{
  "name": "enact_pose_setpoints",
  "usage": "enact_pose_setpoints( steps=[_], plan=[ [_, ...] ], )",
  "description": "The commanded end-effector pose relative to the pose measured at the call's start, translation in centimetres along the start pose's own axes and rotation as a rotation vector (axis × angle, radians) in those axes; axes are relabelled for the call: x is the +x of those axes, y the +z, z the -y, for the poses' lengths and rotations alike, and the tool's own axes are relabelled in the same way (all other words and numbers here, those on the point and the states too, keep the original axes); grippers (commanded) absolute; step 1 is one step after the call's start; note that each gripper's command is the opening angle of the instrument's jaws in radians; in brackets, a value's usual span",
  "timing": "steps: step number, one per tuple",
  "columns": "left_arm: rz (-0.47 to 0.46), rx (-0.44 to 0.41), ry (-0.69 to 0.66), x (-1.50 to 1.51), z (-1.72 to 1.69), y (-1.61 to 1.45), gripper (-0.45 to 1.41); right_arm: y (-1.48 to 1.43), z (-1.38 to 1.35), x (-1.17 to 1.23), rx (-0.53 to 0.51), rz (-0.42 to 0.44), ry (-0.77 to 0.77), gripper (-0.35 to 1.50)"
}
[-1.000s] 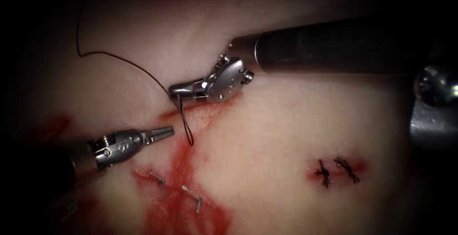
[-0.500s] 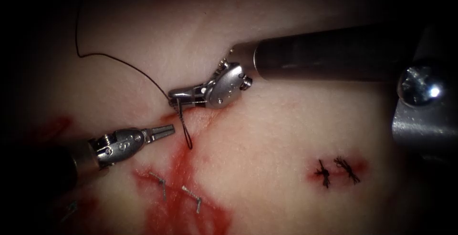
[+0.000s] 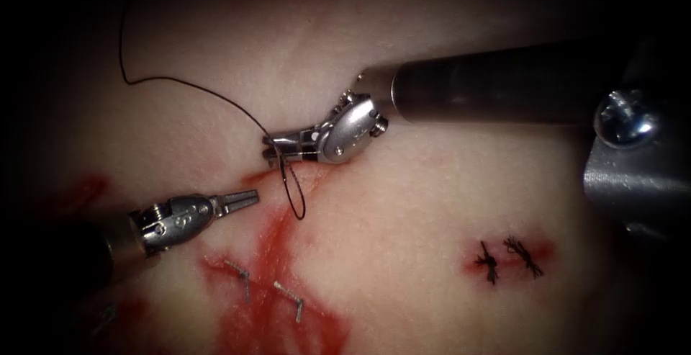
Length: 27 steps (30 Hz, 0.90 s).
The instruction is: Wound Closure
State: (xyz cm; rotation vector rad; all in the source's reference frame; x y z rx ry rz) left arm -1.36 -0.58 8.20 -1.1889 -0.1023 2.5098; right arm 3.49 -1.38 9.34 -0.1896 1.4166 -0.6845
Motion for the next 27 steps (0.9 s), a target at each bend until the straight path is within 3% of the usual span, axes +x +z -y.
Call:
enact_pose_setpoints(
  steps=[1, 13, 19, 27],
  plan=[
    [-0.001, -0.001, 0.001, -0.02, 0.0, 0.08, -0.43, 0.11, 0.04, -0.04, 0.001, -0.001, -0.002, -0.35],
    [-0.001, -0.001, -0.005, -0.02, 0.0, 0.08, -0.45, 0.15, 0.07, -0.04, 0.042, 0.004, 0.03, -0.35],
    [-0.001, -0.001, -0.005, -0.02, 0.0, 0.08, -0.45, 0.21, 0.19, -0.18, 0.073, 0.042, 0.09, -0.35],
    [-0.001, -0.003, -0.011, -0.02, 0.0, 0.07, -0.45, 0.2, 0.3, -0.19, 0.119, 0.076, 0.165, -0.35]
  ],
)
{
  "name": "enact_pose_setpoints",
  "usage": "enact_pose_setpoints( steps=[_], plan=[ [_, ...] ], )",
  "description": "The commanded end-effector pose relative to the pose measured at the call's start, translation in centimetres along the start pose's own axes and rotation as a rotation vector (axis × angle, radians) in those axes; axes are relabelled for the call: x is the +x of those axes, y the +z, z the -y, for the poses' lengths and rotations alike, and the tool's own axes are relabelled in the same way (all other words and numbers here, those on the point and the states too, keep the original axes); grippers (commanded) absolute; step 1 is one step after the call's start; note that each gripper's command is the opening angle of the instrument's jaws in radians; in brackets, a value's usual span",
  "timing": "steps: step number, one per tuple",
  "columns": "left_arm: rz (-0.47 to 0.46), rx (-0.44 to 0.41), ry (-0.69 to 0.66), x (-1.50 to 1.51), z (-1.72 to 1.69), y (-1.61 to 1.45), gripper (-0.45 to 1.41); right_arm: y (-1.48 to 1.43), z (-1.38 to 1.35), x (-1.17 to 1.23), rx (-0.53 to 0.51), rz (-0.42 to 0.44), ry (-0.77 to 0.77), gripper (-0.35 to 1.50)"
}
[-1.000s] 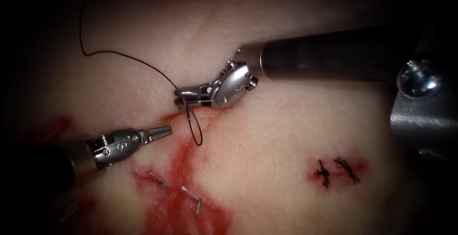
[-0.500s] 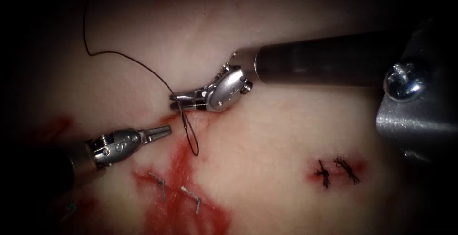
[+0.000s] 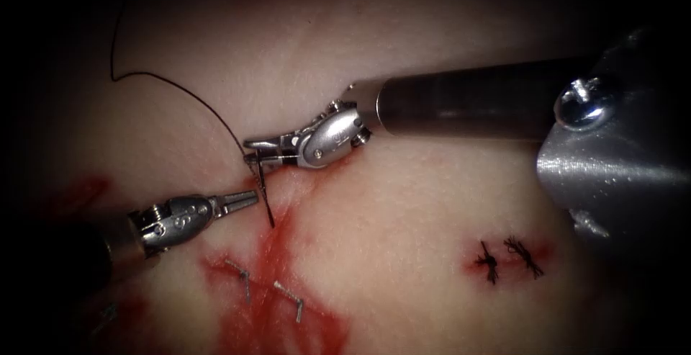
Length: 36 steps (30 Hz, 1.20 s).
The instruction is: Wound Closure
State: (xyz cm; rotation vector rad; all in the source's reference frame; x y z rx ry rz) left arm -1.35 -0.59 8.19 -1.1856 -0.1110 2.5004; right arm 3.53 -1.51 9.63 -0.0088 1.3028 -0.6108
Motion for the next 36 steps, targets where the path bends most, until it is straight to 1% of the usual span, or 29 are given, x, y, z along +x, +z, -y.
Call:
enact_pose_setpoints(
  steps=[1, 2, 5, 9, 11, 14, 17, 21, 24, 25, 29, 33, 36],
  plan=[
    [-0.001, -0.001, 0.0, -0.02, 0.01, 0.08, -0.45, 0.08, 0.06, -0.03, 0.017, 0.01, 0.008, -0.35],
    [-0.001, -0.001, 0.0, -0.02, 0.01, 0.08, -0.45, 0.06, 0.08, -0.03, 0.024, 0.009, 0.018, -0.35],
    [0.0, 0.001, 0.0, -0.02, 0.01, 0.08, -0.45, 0.01, 0.09, -0.05, -0.002, 0.049, 0.026, -0.35],
    [0.0, 0.001, 0.0, -0.02, 0.01, 0.08, -0.45, 0.01, 0.14, -0.06, 0.019, 0.054, 0.044, -0.35],
    [0.0, 0.001, 0.0, -0.02, 0.01, 0.07, -0.45, -0.01, 0.22, -0.1, 0.05, 0.073, 0.058, -0.35],
    [0.001, 0.003, 0.0, -0.02, 0.01, 0.07, -0.45, -0.04, 0.3, -0.15, 0.058, 0.078, 0.081, -0.35],
    [0.001, 0.002, 0.0, -0.02, 0.02, 0.07, -0.45, -0.11, 0.4, -0.21, 0.094, 0.082, 0.097, -0.35],
    [0.001, 0.002, 0.0, -0.02, 0.02, 0.07, -0.45, -0.07, 0.51, -0.25, 0.139, 0.111, 0.118, -0.35],
    [0.001, 0.002, 0.0, -0.02, 0.02, 0.06, -0.45, -0.07, 0.52, -0.25, 0.152, 0.117, 0.123, -0.35],
    [0.001, 0.002, 0.0, -0.02, 0.02, 0.06, -0.45, -0.07, 0.53, -0.25, 0.163, 0.132, 0.134, -0.35],
    [0.001, 0.002, -0.006, -0.02, 0.02, 0.06, -0.45, -0.07, 0.58, -0.26, 0.194, 0.139, 0.153, -0.35],
    [0.001, 0.002, -0.006, -0.02, 0.02, 0.06, -0.45, -0.06, 0.71, -0.3, 0.243, 0.124, 0.159, -0.35],
    [0.001, 0.001, -0.006, -0.02, 0.02, 0.06, -0.45, -0.07, 0.75, -0.3, 0.266, 0.121, 0.16, -0.35]
  ],
)
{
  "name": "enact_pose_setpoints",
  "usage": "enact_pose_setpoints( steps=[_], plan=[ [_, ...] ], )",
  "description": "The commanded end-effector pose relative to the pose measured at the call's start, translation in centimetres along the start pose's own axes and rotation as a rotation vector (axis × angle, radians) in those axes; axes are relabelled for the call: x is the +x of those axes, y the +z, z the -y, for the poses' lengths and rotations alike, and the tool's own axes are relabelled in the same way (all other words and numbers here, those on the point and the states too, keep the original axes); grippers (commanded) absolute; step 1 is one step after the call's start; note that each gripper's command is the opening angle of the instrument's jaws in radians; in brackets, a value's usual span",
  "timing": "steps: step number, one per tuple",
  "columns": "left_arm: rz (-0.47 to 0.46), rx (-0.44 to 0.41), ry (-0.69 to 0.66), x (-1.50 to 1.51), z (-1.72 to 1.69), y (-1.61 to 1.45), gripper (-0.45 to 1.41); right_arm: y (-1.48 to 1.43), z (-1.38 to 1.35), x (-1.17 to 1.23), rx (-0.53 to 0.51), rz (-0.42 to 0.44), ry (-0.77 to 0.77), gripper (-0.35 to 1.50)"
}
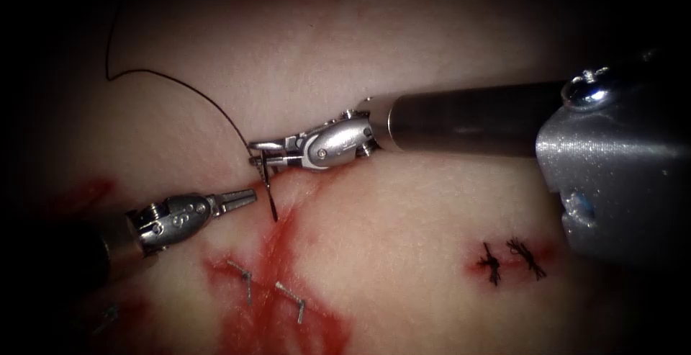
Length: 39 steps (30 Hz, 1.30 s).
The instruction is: Wound Closure
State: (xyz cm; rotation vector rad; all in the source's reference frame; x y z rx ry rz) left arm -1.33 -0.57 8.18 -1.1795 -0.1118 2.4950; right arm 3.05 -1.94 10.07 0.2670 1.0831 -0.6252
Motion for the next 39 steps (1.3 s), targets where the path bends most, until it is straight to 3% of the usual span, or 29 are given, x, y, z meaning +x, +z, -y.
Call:
enact_pose_setpoints(
  steps=[1, 7, 23, 31, 39],
  plan=[
    [-0.001, -0.001, 0.001, -0.02, 0.0, 0.08, -0.45, 0.11, 0.03, -0.02, 0.011, -0.005, 0.003, -0.35],
    [-0.001, -0.002, -0.005, -0.02, 0.0, 0.08, -0.45, 0.1, 0.14, -0.06, 0.074, 0.007, 0.031, -0.35],
    [0.005, -0.003, -0.005, -0.02, -0.01, 0.08, -0.45, 0.16, 0.23, -0.11, 0.12, 0.088, 0.078, -0.35],
    [0.005, -0.003, -0.005, -0.02, -0.01, 0.07, -0.45, 0.18, 0.38, -0.17, 0.225, 0.11, 0.115, -0.35],
    [0.008, -0.004, -0.005, -0.02, -0.01, 0.07, -0.45, 0.07, 0.04, 0.0, 0.058, 0.062, 0.145, -0.35]
  ],
)
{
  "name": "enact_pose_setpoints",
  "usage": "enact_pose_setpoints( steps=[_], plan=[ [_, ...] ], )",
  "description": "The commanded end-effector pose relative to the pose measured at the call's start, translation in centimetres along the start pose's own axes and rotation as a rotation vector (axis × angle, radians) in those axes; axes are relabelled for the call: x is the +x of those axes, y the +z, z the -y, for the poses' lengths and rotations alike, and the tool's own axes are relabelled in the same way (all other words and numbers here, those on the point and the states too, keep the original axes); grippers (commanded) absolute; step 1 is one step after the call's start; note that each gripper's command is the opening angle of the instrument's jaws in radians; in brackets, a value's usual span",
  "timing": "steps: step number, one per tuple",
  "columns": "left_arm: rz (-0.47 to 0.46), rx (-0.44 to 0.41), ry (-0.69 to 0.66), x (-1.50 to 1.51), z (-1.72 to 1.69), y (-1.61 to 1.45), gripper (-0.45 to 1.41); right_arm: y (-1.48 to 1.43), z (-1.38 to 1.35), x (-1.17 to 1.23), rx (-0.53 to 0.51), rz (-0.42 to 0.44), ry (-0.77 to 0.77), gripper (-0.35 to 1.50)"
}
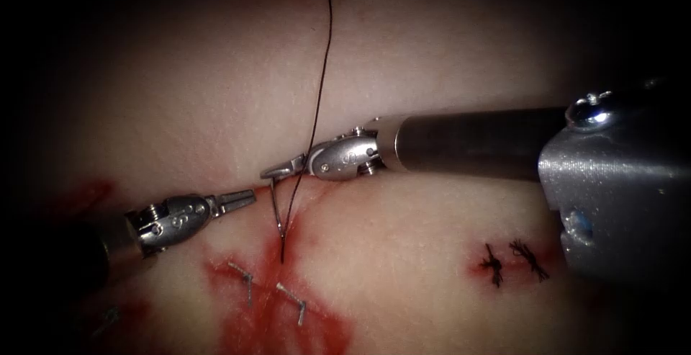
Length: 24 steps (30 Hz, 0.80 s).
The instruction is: Wound Closure
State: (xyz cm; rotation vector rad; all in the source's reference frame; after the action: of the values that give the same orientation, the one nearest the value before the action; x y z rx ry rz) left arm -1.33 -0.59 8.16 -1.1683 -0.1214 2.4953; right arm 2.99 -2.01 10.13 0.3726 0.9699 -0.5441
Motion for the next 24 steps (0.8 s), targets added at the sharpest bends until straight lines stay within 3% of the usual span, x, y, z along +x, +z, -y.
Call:
enact_pose_setpoints(
  steps=[1, 4, 5, 7, 8, 10, 11, 12, 13, 14, 20, 21, 22, 23, 24],
  plan=[
    [0.0, -0.001, 0.001, -0.02, 0.0, 0.08, -0.45, 0.02, -0.08, 0.09, -0.011, -0.012, -0.006, -0.35],
    [0.0, -0.001, 0.001, -0.02, 0.0, 0.08, -0.45, -0.01, -0.24, 0.16, -0.065, -0.034, -0.004, -0.35],
    [0.0, -0.001, 0.001, -0.02, 0.0, 0.08, -0.45, -0.03, -0.31, 0.18, -0.063, -0.036, 0.034, -0.27],
    [0.0, -0.001, 0.001, -0.02, 0.0, 0.08, -0.45, -0.07, -0.4, 0.23, -0.076, -0.042, 0.069, 0.02],
    [-0.001, -0.002, 0.001, -0.02, 0.0, 0.08, -0.45, -0.12, -0.48, 0.28, -0.119, -0.054, 0.095, 0.46],
    [-0.001, -0.002, 0.002, -0.02, 0.01, 0.08, -0.45, -0.19, -0.56, 0.35, -0.157, -0.08, 0.122, 0.66],
    [-0.001, -0.002, 0.002, -0.02, 0.01, 0.08, -0.45, -0.24, -0.59, 0.38, -0.166, -0.09, 0.131, 0.61],
    [-0.001, -0.002, 0.002, -0.02, 0.02, 0.08, -0.45, -0.29, -0.62, 0.4, -0.183, -0.097, 0.139, 0.31],
    [-0.001, -0.002, -0.004, -0.02, 0.02, 0.08, -0.45, -0.34, -0.64, 0.43, -0.208, -0.107, 0.13, -0.18],
    [-0.001, -0.003, -0.004, -0.02, 0.02, 0.08, -0.45, -0.43, -0.66, 0.47, -0.241, -0.135, 0.005, -0.35],
    [0.0, 0.001, -0.002, -0.04, 0.03, 0.08, -0.45, -0.48, -0.72, 0.53, -0.298, -0.116, 0.024, -0.35],
    [0.0, 0.0, -0.008, -0.04, 0.03, 0.08, -0.45, -0.52, -0.75, 0.54, -0.304, -0.115, 0.034, -0.27],
    [0.0, 0.0, -0.007, -0.05, 0.03, 0.08, -0.45, -0.55, -0.79, 0.56, -0.311, -0.122, 0.042, -0.05],
    [0.003, -0.001, -0.007, -0.05, 0.03, 0.08, -0.45, -0.67, -0.87, 0.62, -0.355, -0.15, 0.057, 0.37],
    [0.003, -0.001, -0.007, -0.05, 0.03, 0.08, -0.45, -0.73, -0.92, 0.66, -0.377, -0.16, 0.071, 0.56]
  ],
)
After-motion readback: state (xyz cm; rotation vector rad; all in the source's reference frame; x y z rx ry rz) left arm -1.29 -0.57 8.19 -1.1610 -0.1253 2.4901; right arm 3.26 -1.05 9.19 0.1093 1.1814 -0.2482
